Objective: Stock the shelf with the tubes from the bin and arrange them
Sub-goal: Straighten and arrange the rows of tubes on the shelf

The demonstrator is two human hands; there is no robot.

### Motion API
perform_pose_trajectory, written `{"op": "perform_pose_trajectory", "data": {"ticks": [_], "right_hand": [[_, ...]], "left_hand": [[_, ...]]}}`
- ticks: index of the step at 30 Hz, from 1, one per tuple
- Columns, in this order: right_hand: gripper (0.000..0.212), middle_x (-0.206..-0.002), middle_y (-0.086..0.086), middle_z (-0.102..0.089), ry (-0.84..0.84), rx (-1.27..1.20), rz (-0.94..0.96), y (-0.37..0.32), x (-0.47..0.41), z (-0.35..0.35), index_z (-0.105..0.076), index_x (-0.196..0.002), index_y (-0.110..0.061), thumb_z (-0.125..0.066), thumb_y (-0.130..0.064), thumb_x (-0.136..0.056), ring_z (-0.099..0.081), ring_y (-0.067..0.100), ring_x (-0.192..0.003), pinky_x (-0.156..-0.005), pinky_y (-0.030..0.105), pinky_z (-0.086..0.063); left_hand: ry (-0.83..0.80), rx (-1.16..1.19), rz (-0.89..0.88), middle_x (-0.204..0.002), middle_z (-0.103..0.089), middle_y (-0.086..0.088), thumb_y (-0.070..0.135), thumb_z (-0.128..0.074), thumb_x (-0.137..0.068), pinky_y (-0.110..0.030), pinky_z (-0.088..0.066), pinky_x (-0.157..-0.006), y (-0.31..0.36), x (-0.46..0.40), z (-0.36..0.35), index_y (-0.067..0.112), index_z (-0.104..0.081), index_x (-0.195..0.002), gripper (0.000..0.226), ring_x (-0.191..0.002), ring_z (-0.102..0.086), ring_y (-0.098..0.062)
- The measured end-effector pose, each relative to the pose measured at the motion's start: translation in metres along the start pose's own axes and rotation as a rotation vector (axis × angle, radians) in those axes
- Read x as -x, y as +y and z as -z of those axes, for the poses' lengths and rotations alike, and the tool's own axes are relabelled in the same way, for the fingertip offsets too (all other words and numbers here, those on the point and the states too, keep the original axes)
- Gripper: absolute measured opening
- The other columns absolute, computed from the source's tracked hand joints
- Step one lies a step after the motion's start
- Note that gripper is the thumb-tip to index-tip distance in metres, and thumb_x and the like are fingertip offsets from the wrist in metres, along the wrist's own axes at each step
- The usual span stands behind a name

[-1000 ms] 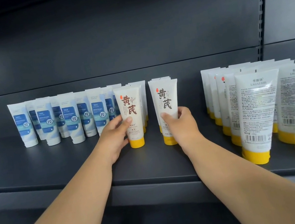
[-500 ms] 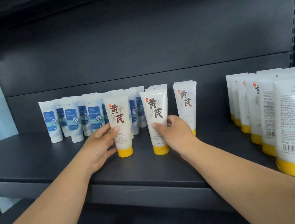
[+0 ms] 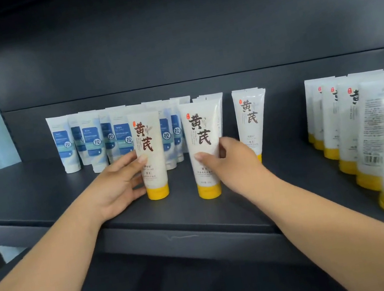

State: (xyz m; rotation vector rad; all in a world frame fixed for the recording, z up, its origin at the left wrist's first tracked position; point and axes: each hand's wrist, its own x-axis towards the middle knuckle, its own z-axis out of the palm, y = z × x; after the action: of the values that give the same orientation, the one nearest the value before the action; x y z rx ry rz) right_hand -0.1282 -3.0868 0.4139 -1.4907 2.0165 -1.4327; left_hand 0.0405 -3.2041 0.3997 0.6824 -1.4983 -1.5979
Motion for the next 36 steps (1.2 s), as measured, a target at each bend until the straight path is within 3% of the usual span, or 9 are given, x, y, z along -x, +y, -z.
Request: {"op": "perform_pose_trajectory", "data": {"ticks": [4,7,12,17,20,25,31,36], "right_hand": [[0.033,-0.113,0.003,-0.064,0.051,-0.023,-0.037,0.01,0.005,0.024,-0.059,-0.113,-0.01,-0.059,-0.031,-0.088,-0.059,0.021,-0.106,-0.093,0.034,-0.047],[0.031,-0.113,0.003,-0.064,0.1,-0.029,-0.091,0.021,0.008,0.045,-0.059,-0.112,-0.011,-0.06,-0.03,-0.087,-0.061,0.023,-0.105,-0.093,0.042,-0.049],[0.034,-0.124,0.004,-0.06,0.175,-0.025,-0.145,0.035,0.009,0.071,-0.055,-0.121,-0.012,-0.056,-0.027,-0.091,-0.057,0.023,-0.111,-0.094,0.038,-0.048],[0.034,-0.124,0.005,-0.06,0.218,-0.041,-0.195,0.041,0.001,0.075,-0.054,-0.121,-0.012,-0.055,-0.028,-0.091,-0.057,0.024,-0.111,-0.091,0.036,-0.049],[0.033,-0.124,0.006,-0.059,0.274,-0.023,-0.194,0.045,0.001,0.075,-0.052,-0.121,-0.011,-0.053,-0.026,-0.093,-0.055,0.024,-0.112,-0.084,0.031,-0.045],[0.031,-0.125,0.011,-0.056,0.383,0.033,-0.222,0.052,0.001,0.079,-0.048,-0.118,-0.007,-0.049,-0.026,-0.094,-0.054,0.031,-0.114,-0.095,0.042,-0.045],[0.03,-0.127,0.01,-0.055,0.415,-0.007,-0.245,0.056,0.001,0.082,-0.048,-0.119,-0.008,-0.048,-0.024,-0.094,-0.053,0.029,-0.114,-0.093,0.037,-0.043],[0.032,-0.128,0.008,-0.055,0.433,-0.044,-0.26,0.059,-0.001,0.084,-0.046,-0.122,-0.01,-0.049,-0.025,-0.093,-0.053,0.028,-0.115,-0.09,0.035,-0.042]], "left_hand": [[-0.045,-0.046,-0.02,-0.093,-0.07,0.005,0.015,-0.046,-0.093,-0.034,-0.05,-0.078,0.0,0.003,-0.021,0.025,-0.06,-0.1,0.019,-0.084,-0.066,-0.012],[-0.049,-0.064,-0.031,-0.097,-0.066,0.004,0.015,-0.047,-0.093,-0.035,-0.049,-0.082,-0.003,0.003,-0.043,0.026,-0.057,-0.101,0.017,-0.089,-0.062,-0.014],[-0.101,-0.066,-0.024,-0.102,-0.064,0.003,0.014,-0.048,-0.093,-0.034,-0.049,-0.078,-0.007,-0.004,-0.083,0.021,-0.051,-0.114,0.021,-0.09,-0.061,-0.012],[-0.117,-0.061,-0.008,-0.112,-0.06,-0.001,0.014,-0.048,-0.094,-0.04,-0.044,-0.092,-0.01,-0.013,-0.111,0.017,-0.047,-0.124,0.031,-0.104,-0.057,-0.019],[-0.129,-0.072,0.0,-0.105,-0.06,0.001,0.013,-0.049,-0.093,-0.04,-0.043,-0.094,-0.011,-0.016,-0.127,0.018,-0.048,-0.121,0.029,-0.107,-0.054,-0.021],[-0.127,-0.101,0.026,-0.116,-0.057,-0.001,0.016,-0.049,-0.094,-0.037,-0.043,-0.092,-0.014,-0.026,-0.147,0.021,-0.048,-0.119,0.026,-0.113,-0.053,-0.02],[-0.157,-0.106,0.024,-0.097,-0.06,0.008,0.018,-0.049,-0.094,-0.034,-0.042,-0.09,-0.019,-0.033,-0.164,0.02,-0.048,-0.12,0.026,-0.105,-0.054,-0.016],[-0.149,-0.256,0.019,-0.112,-0.057,0.002,0.022,-0.057,-0.09,-0.033,-0.044,-0.093,-0.02,-0.037,-0.146,0.015,-0.047,-0.126,0.038,-0.111,-0.053,-0.015]]}}
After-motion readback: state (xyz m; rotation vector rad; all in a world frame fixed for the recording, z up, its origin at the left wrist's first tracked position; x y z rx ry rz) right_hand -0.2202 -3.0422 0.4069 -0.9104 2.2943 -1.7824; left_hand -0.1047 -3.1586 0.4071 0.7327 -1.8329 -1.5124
